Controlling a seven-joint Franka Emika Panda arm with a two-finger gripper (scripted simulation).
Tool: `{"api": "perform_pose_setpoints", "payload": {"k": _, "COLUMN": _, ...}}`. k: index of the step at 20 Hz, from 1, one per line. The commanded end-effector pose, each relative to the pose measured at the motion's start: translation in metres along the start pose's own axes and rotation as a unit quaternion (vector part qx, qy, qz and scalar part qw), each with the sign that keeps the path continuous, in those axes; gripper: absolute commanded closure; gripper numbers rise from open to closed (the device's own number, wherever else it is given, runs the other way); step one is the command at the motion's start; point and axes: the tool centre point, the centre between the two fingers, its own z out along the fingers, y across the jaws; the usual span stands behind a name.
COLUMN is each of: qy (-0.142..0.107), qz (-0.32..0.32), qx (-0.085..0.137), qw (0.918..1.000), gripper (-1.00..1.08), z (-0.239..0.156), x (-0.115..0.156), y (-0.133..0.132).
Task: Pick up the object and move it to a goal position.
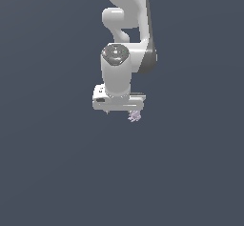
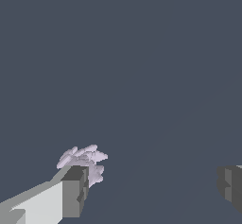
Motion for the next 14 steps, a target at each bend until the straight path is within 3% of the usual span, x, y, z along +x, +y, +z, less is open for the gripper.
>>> {"api": "perform_pose_setpoints", "payload": {"k": 1, "qy": 0.000, "qz": 0.000, "qx": 0.000, "qw": 1.0000, "gripper": -0.92, "z": 0.000, "x": 0.000, "y": 0.000}}
{"api": "perform_pose_setpoints", "payload": {"k": 14, "qy": -0.014, "qz": 0.033, "qx": 0.000, "qw": 0.9993, "gripper": -0.92, "z": 0.009, "x": -0.005, "y": 0.026}}
